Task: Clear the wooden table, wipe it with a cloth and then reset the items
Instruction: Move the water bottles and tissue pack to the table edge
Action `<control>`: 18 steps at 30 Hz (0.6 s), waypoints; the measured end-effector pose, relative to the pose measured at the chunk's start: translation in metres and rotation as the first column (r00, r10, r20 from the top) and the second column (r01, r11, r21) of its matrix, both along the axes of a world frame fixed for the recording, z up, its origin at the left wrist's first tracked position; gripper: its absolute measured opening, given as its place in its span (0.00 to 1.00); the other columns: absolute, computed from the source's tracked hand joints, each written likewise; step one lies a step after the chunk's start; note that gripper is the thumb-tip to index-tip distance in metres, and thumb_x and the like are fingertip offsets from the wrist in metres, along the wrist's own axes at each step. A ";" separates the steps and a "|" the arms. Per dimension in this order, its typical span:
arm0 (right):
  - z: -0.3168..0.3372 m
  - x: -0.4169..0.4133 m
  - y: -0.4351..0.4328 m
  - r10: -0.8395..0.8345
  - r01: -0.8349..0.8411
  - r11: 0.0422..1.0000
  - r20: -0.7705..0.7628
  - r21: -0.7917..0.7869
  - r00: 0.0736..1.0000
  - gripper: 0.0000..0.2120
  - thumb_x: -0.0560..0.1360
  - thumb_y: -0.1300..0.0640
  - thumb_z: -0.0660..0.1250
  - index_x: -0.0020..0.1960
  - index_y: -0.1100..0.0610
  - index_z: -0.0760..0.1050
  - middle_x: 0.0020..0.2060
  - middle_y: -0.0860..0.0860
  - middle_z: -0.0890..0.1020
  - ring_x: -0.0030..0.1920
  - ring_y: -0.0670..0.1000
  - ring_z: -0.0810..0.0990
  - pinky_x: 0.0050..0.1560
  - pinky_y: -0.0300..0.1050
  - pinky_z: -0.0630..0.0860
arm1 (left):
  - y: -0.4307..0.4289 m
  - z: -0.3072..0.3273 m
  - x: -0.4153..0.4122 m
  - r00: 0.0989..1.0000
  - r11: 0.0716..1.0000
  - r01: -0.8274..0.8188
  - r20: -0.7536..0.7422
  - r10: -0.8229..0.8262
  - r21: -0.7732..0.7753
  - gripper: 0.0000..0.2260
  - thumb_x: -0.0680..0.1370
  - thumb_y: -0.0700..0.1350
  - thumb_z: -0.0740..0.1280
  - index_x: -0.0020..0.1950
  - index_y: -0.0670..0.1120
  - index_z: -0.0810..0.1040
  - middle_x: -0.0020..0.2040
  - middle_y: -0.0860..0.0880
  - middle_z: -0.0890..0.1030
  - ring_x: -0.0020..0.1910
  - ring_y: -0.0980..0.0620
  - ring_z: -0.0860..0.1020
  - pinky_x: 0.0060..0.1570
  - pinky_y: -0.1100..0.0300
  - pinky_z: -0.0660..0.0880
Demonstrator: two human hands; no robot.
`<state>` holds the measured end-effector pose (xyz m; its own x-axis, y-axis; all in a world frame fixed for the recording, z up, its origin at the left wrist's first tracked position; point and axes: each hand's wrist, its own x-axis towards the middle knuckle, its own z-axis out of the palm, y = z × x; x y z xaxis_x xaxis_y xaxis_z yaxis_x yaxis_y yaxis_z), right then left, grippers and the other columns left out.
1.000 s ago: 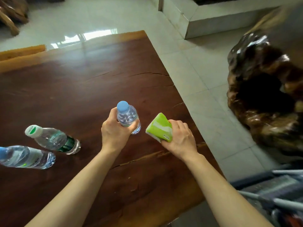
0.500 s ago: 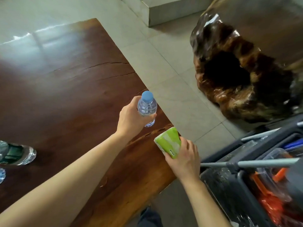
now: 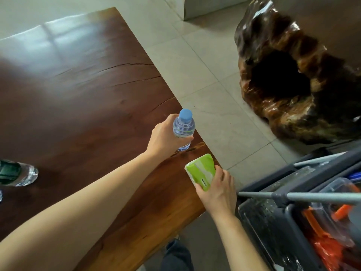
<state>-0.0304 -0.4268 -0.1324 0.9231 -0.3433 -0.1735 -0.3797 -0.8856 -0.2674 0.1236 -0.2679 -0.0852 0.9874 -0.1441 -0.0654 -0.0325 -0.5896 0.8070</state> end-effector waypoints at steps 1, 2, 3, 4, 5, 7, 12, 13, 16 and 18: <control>0.000 0.001 -0.001 0.005 -0.005 1.000 -0.011 0.001 1.000 0.42 0.68 0.33 0.71 0.72 0.58 0.64 0.63 0.57 0.76 0.60 0.58 0.76 0.58 0.53 0.77 | 0.000 -0.001 0.000 1.000 1.000 0.009 0.003 -0.009 -0.005 0.26 0.66 0.53 0.79 0.60 0.53 0.73 0.46 0.58 0.81 0.45 0.55 0.81 0.44 0.59 0.76; -0.001 0.001 -0.002 0.011 -0.011 1.000 -0.029 0.003 1.000 0.43 0.68 0.33 0.71 0.72 0.58 0.63 0.64 0.58 0.75 0.61 0.58 0.75 0.59 0.53 0.76 | -0.001 -0.002 -0.001 1.000 1.000 0.015 0.001 -0.015 -0.009 0.27 0.66 0.53 0.79 0.61 0.54 0.73 0.47 0.59 0.81 0.46 0.55 0.81 0.45 0.59 0.75; 0.000 0.002 -0.003 0.020 -0.020 1.000 -0.050 0.005 0.999 0.45 0.68 0.32 0.71 0.74 0.58 0.61 0.65 0.58 0.74 0.63 0.58 0.74 0.61 0.54 0.75 | -0.001 -0.002 -0.001 1.000 1.000 0.019 -0.006 -0.020 -0.010 0.27 0.66 0.53 0.78 0.62 0.54 0.72 0.48 0.59 0.80 0.47 0.55 0.80 0.45 0.60 0.74; 0.000 0.003 -0.005 0.030 -0.030 1.000 -0.074 0.008 0.997 0.48 0.67 0.30 0.70 0.75 0.57 0.58 0.67 0.57 0.72 0.65 0.58 0.73 0.63 0.54 0.74 | 0.000 -0.002 -0.002 1.000 1.000 0.026 -0.016 -0.026 -0.007 0.28 0.66 0.54 0.77 0.63 0.55 0.71 0.50 0.60 0.79 0.48 0.56 0.79 0.46 0.61 0.73; 0.002 0.003 -0.007 0.039 -0.039 0.999 -0.096 0.010 0.995 0.51 0.67 0.28 0.69 0.77 0.57 0.55 0.70 0.57 0.70 0.67 0.58 0.72 0.66 0.54 0.72 | 0.001 -0.002 -0.002 0.999 0.999 0.038 -0.023 -0.038 0.002 0.28 0.66 0.55 0.77 0.63 0.56 0.71 0.52 0.61 0.78 0.49 0.57 0.78 0.47 0.61 0.72; 0.010 0.002 -0.009 0.056 -0.055 0.998 -0.108 0.014 0.993 0.54 0.67 0.25 0.65 0.79 0.56 0.52 0.73 0.57 0.66 0.71 0.59 0.68 0.70 0.55 0.68 | 0.006 0.001 -0.004 0.997 0.996 0.078 -0.032 -0.076 0.049 0.32 0.66 0.56 0.77 0.67 0.56 0.68 0.58 0.59 0.77 0.55 0.57 0.76 0.52 0.60 0.72; 0.041 -0.001 -0.002 0.182 -0.183 0.983 0.133 -0.001 0.974 0.39 0.73 0.36 0.69 0.74 0.59 0.66 0.68 0.59 0.74 0.65 0.60 0.74 0.63 0.59 0.75 | 0.049 0.018 -0.030 0.992 0.961 0.112 0.024 -0.122 0.253 0.32 0.73 0.62 0.71 0.73 0.50 0.68 0.69 0.53 0.73 0.66 0.53 0.73 0.61 0.59 0.71; 0.048 -0.001 0.005 0.229 -0.232 0.973 0.179 -0.009 0.957 0.35 0.73 0.40 0.71 0.72 0.59 0.68 0.67 0.59 0.76 0.64 0.60 0.75 0.62 0.59 0.77 | 0.063 0.024 -0.040 0.990 0.950 0.094 0.069 -0.119 0.298 0.29 0.74 0.62 0.68 0.71 0.50 0.70 0.68 0.53 0.74 0.64 0.53 0.75 0.59 0.59 0.72; 0.068 0.002 0.038 0.378 -0.395 0.919 0.273 0.007 0.885 0.28 0.72 0.49 0.74 0.68 0.57 0.74 0.64 0.57 0.79 0.64 0.59 0.77 0.63 0.59 0.78 | 0.112 0.044 -0.075 0.982 0.933 -0.001 0.175 -0.067 0.360 0.22 0.77 0.61 0.65 0.66 0.50 0.75 0.64 0.53 0.78 0.58 0.52 0.78 0.55 0.58 0.76; 0.081 0.003 0.069 0.478 -0.514 0.858 0.339 0.020 0.810 0.24 0.73 0.52 0.74 0.66 0.56 0.76 0.62 0.55 0.80 0.63 0.56 0.77 0.66 0.53 0.75 | 0.146 0.055 -0.103 0.975 0.918 -0.066 0.222 -0.024 0.392 0.18 0.78 0.58 0.66 0.62 0.48 0.79 0.61 0.52 0.80 0.55 0.50 0.79 0.54 0.55 0.76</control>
<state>-0.0269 -0.3582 -0.0515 0.9732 0.1797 0.1434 0.2229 -0.8900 -0.3977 0.0205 -0.1216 -0.0302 0.9860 -0.1305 0.1043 -0.1649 -0.8602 0.4826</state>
